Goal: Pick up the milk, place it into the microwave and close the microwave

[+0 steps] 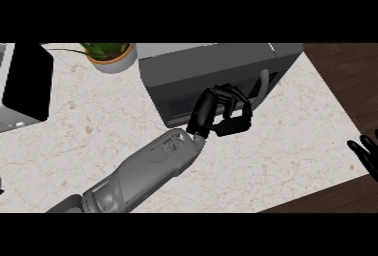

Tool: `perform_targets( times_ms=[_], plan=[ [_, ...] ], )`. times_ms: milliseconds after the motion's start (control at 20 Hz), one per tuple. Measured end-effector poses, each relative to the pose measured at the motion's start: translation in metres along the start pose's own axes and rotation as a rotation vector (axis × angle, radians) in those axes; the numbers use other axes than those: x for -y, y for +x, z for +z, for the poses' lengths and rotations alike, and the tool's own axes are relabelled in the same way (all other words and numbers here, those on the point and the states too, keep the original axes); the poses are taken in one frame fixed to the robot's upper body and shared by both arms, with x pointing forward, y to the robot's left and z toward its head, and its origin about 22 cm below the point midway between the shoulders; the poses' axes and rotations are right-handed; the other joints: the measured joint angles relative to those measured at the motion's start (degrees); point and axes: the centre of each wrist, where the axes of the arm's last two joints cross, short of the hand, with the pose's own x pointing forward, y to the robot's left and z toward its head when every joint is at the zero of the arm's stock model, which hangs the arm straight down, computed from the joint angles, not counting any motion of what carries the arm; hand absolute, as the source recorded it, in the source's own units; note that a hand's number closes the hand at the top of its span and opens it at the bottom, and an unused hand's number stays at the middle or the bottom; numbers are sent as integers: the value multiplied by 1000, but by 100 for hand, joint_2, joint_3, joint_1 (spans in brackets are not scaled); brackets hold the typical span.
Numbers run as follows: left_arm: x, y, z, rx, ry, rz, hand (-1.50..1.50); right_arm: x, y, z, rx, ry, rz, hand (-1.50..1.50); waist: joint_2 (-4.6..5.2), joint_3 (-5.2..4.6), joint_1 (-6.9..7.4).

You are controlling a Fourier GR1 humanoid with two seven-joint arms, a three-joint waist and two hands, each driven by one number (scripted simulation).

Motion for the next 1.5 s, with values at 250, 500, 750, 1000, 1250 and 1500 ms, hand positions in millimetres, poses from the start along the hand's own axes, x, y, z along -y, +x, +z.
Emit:
perform_targets(
  times_ms=[250,500,750,1000,1250,1500],
  plan=[
    [-1,1,0,2,14,59,150,2,6,-4,18,8,-3,-150,16,3,-27],
    [-1,0,0,5,36,84,150,2,9,-6,34,18,-17,-150,19,13,-55],
    [0,-1,1,36,53,86,150,2,14,-10,41,56,-26,-150,44,13,-74],
    [0,-2,1,62,66,89,150,0,18,-14,50,94,-38,-150,65,12,-90],
    [0,-3,2,84,85,97,150,-1,23,-17,50,127,-45,-150,82,11,-124],
    [0,-4,2,100,102,99,150,-4,25,-19,48,153,-53,-150,92,12,-155]
  ],
)
